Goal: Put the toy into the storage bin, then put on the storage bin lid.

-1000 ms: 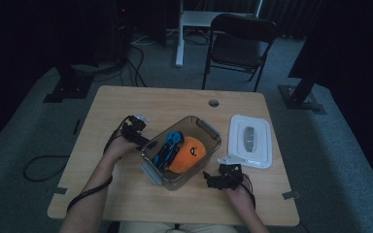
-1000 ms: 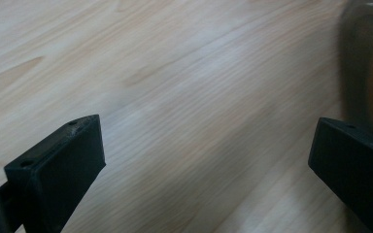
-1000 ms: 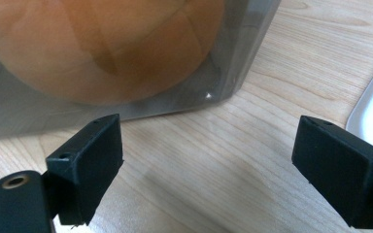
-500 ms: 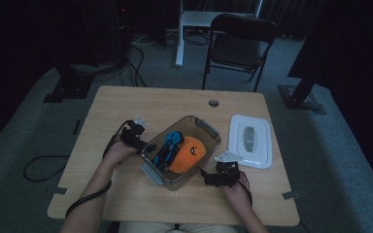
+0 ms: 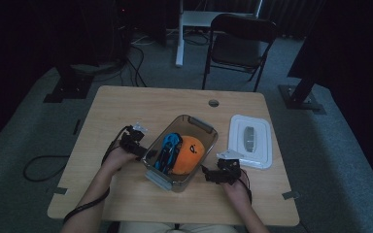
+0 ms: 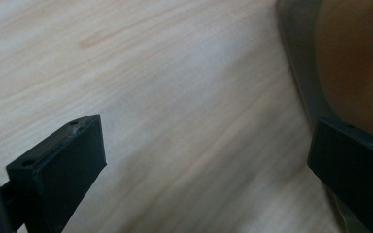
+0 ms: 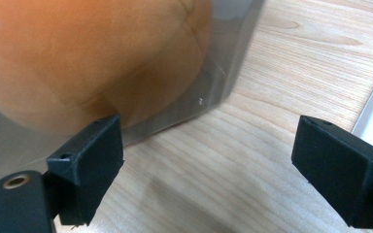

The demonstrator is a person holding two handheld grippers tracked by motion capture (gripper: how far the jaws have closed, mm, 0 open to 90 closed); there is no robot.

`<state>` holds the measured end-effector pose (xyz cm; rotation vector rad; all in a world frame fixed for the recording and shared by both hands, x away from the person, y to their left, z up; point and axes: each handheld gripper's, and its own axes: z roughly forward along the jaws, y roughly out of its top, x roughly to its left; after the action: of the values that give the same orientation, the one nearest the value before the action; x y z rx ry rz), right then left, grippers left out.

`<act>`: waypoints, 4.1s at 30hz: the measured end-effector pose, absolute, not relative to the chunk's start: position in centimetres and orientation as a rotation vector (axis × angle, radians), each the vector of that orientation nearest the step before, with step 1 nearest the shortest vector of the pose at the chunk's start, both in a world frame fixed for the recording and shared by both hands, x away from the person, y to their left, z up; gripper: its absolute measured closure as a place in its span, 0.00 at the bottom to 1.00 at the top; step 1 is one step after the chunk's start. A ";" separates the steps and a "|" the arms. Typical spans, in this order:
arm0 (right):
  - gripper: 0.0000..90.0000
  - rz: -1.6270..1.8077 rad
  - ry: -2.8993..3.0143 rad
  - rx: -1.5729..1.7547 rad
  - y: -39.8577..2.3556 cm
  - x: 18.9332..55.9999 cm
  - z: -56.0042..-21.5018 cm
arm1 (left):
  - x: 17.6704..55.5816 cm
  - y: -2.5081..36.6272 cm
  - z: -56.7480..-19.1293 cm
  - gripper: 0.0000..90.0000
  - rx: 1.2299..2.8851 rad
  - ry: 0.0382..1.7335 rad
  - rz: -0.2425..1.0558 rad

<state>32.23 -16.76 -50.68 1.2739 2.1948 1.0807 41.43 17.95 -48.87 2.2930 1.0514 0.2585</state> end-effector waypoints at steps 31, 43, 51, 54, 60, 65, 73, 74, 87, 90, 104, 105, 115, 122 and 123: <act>0.16 1.015 2.151 1.249 -15.7 36.4 -51.0 | 36.8 16.9 -48.5 0.01 2.337 1.005 0.333; 0.14 1.085 2.131 1.259 -17.3 37.0 -49.6 | 35.0 15.6 -48.2 0.01 2.323 0.935 0.314; 0.13 1.015 2.005 1.333 -21.0 36.2 -46.8 | 34.6 14.5 -48.3 0.01 2.318 0.898 0.274; 0.13 0.963 1.952 1.380 -22.3 36.2 -46.8 | 34.5 14.1 -48.3 0.01 2.327 0.881 0.273; 0.17 0.866 1.822 1.526 -25.6 36.7 -47.7 | 34.4 13.1 -48.4 0.01 2.333 0.854 0.259; 0.20 0.838 1.800 1.584 -26.4 37.6 -48.7 | 34.1 12.4 -48.8 0.01 2.344 0.838 0.241; 0.24 0.802 1.773 1.647 -26.6 39.0 -50.2 | 33.8 12.6 -49.4 0.01 2.322 0.841 0.235; 0.25 0.804 1.772 1.649 -26.6 39.1 -50.3 | 33.7 12.6 -49.5 0.01 2.326 0.841 0.239; 0.52 0.810 1.776 1.683 -26.6 39.4 -51.2 | 33.4 12.9 -50.0 0.01 2.317 0.846 0.245; 0.61 0.813 1.782 1.686 -26.6 39.4 -51.1 | 33.4 12.9 -50.0 0.01 2.316 0.844 0.254; 0.75 0.886 1.711 1.734 -28.0 38.2 -50.0 | 33.5 13.1 -49.7 0.01 2.286 0.854 0.263; 0.75 0.886 1.711 1.734 -28.0 38.2 -50.0 | 33.5 13.1 -49.7 0.01 2.286 0.854 0.263; 0.75 1.053 1.717 1.602 -27.7 34.8 -44.3 | 33.6 12.7 -49.9 0.01 2.280 0.842 0.261; 0.75 1.175 1.747 1.494 -25.8 33.3 -40.9 | 33.7 12.1 -49.9 0.01 2.308 0.831 0.260; 0.75 1.196 1.755 1.476 -25.4 33.1 -40.4 | 33.7 11.8 -49.8 0.01 2.310 0.826 0.261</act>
<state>33.11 -25.43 -40.44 1.4758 1.7548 1.1960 33.67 11.83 -49.83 2.3099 0.8263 0.2611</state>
